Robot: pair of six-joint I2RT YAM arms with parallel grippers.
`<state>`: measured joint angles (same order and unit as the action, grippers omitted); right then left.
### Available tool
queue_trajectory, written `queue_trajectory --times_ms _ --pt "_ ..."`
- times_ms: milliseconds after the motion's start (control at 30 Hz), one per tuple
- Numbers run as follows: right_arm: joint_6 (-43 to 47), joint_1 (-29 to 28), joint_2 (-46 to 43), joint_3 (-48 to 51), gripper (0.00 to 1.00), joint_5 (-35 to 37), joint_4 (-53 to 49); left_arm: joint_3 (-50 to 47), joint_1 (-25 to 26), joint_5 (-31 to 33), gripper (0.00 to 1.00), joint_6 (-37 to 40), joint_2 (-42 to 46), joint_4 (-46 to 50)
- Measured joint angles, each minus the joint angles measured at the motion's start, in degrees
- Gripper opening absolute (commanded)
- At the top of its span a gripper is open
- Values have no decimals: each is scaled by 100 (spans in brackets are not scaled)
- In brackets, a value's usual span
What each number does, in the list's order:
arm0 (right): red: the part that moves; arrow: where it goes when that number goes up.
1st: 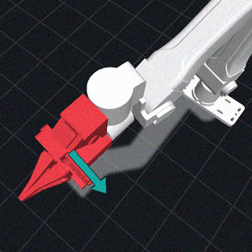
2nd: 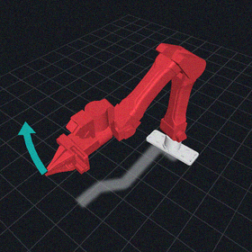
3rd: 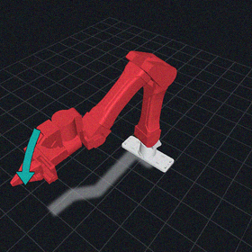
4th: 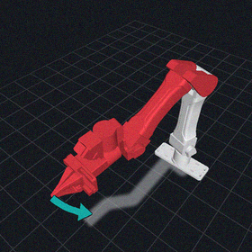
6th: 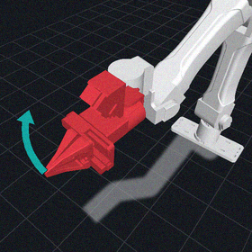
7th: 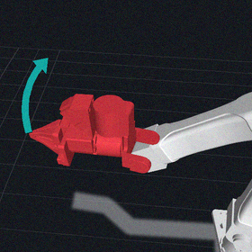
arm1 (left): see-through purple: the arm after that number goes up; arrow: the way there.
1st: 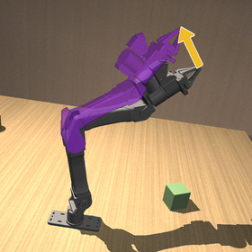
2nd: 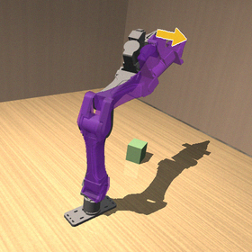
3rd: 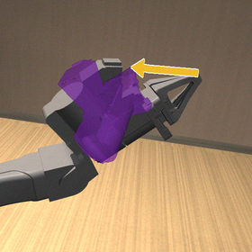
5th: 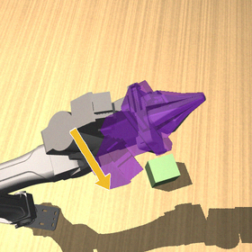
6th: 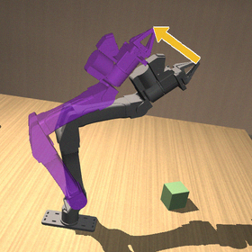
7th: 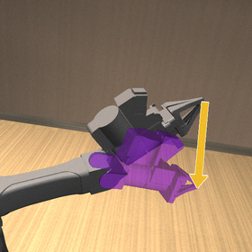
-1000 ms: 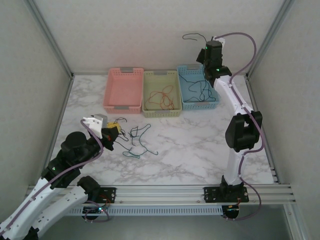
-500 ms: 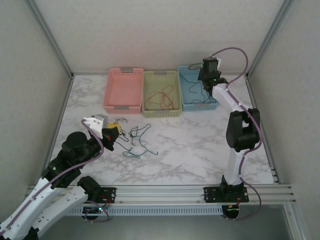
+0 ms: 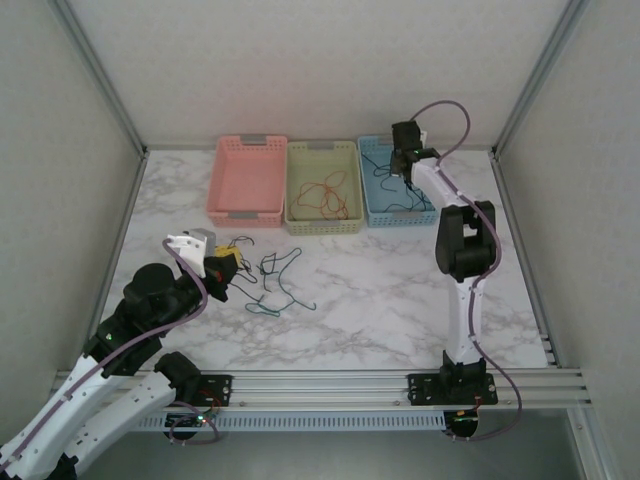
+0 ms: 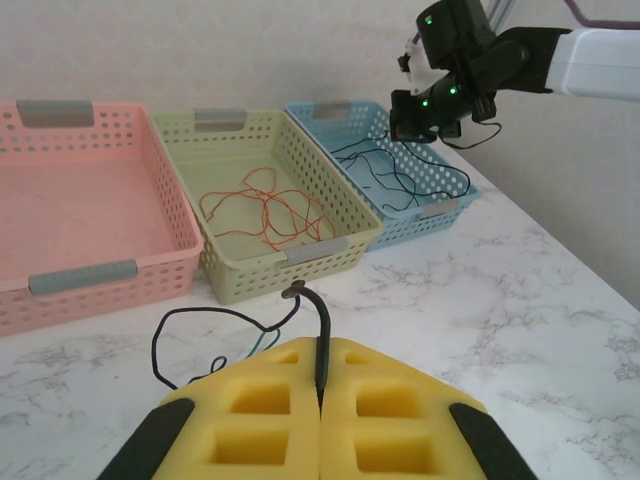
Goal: Untangle the cables
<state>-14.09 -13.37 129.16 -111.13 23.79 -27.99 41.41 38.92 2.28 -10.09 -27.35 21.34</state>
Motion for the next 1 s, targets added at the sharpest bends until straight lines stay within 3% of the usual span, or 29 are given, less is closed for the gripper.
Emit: queue_trajectory --times_ms 567,667,767,833,1000 --pt "114 4 951 -1429 1 -297 -1108 0 0 2 0 0 0 0" --pt "140 4 949 -1633 16 -448 -1215 0 0 2 0 0 0 0" --pt "151 4 933 -1878 43 -638 -1340 0 0 2 0 0 0 0" --pt "151 4 857 -1952 54 -776 -1397 0 0 2 0 0 0 0" --pt "92 4 599 -2068 59 -1045 -1576 0 0 2 0 0 0 0"
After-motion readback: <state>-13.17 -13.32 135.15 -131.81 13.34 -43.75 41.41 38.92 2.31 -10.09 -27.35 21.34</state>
